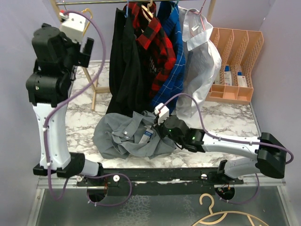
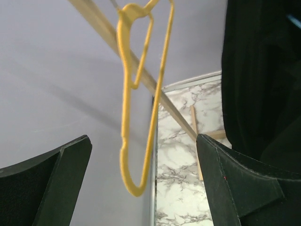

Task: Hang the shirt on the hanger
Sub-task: Pick up the hanger from the clothesline.

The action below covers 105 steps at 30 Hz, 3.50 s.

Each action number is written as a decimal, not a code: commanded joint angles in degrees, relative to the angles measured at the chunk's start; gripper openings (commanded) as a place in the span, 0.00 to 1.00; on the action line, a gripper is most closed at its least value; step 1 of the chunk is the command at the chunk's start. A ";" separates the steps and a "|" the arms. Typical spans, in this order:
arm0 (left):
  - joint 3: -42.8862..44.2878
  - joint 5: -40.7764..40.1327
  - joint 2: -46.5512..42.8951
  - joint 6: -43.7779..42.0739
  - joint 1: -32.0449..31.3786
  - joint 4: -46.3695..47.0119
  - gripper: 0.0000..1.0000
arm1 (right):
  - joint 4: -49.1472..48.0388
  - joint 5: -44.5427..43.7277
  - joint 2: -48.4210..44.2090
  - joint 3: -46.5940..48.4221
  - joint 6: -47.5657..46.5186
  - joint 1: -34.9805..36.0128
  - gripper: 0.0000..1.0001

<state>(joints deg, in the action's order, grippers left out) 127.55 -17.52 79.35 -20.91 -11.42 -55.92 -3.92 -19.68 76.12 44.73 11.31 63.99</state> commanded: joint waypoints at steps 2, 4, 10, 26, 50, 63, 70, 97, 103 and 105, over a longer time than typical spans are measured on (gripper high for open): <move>9.43 26.85 6.64 7.08 19.06 -6.22 0.94 | -1.26 1.47 -3.55 -2.49 0.76 -0.53 0.01; 10.64 31.92 8.28 7.77 23.18 -7.01 0.94 | -1.25 1.26 -4.48 -3.28 0.86 -0.67 0.01; 3.69 37.58 7.90 6.18 25.35 -7.04 0.95 | -1.06 1.22 -6.15 -4.73 0.57 -1.22 0.01; -19.23 33.02 -2.48 -2.56 28.56 3.27 0.83 | -2.81 2.44 -4.41 -5.12 1.05 -1.89 0.01; -12.27 36.55 2.04 -5.03 29.97 6.76 0.00 | -0.35 2.99 -5.52 -4.48 2.92 -1.90 0.01; -1.78 36.37 12.33 -2.94 29.97 2.27 0.00 | 0.09 4.61 -4.97 -3.55 4.41 -1.85 0.01; -5.46 37.27 13.80 -3.41 29.94 1.25 0.00 | 0.70 4.73 -5.81 -3.71 4.94 -1.89 0.01; -22.53 43.62 -4.39 -27.63 31.30 -13.49 0.00 | 5.89 4.89 -17.94 -9.01 9.47 -1.93 0.01; -21.88 43.29 -11.45 -36.48 31.31 -21.61 0.00 | 10.32 -0.02 -14.62 -3.92 7.94 -1.85 0.01; -19.07 42.98 -12.14 -37.90 31.28 -24.89 0.00 | 12.33 -2.54 -11.30 -0.91 6.92 -1.86 0.01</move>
<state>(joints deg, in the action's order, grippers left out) 103.81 23.11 70.30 -51.81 19.53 -72.86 4.12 -16.03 60.07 38.06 19.62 62.39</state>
